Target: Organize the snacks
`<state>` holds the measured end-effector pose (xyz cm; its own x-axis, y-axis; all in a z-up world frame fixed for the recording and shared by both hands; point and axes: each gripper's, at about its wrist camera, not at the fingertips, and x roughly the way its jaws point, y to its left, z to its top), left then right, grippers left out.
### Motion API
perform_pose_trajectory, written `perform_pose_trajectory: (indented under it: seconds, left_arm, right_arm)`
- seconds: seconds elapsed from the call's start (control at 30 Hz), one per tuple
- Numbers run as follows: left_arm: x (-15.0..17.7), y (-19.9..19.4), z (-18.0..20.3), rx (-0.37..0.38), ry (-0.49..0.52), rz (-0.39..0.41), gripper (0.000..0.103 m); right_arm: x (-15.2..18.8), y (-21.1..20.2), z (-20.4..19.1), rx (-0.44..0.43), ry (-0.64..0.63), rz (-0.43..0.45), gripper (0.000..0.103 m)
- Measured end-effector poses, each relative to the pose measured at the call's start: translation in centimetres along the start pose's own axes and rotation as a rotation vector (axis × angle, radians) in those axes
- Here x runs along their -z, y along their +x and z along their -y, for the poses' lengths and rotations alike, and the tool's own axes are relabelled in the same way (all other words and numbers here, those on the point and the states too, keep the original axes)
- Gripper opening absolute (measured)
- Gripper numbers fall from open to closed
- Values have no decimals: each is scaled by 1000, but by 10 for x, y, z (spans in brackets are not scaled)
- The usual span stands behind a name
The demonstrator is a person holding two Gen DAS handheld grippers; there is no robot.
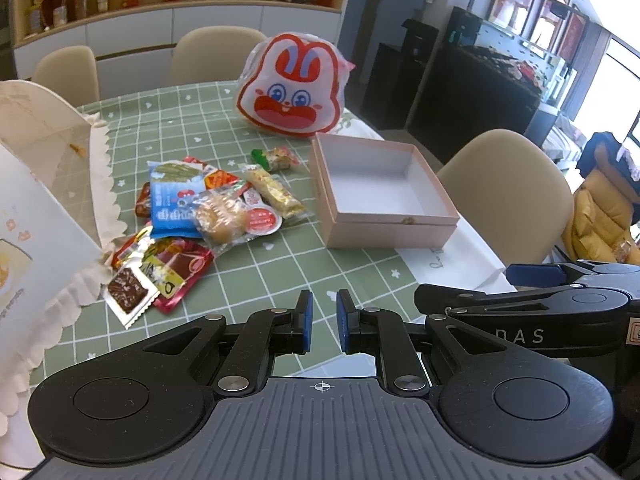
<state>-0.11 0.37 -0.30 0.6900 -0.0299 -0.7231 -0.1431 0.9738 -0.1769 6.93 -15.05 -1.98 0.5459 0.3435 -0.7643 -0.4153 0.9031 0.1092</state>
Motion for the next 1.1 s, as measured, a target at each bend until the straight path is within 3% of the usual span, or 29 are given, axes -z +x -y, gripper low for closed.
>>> perform_pose_trajectory:
  seconds: [1.1]
  left_arm:
    - [2, 7, -4, 5, -13, -15, 17]
  right_arm:
    - [-1, 2, -1, -3, 1, -3, 103]
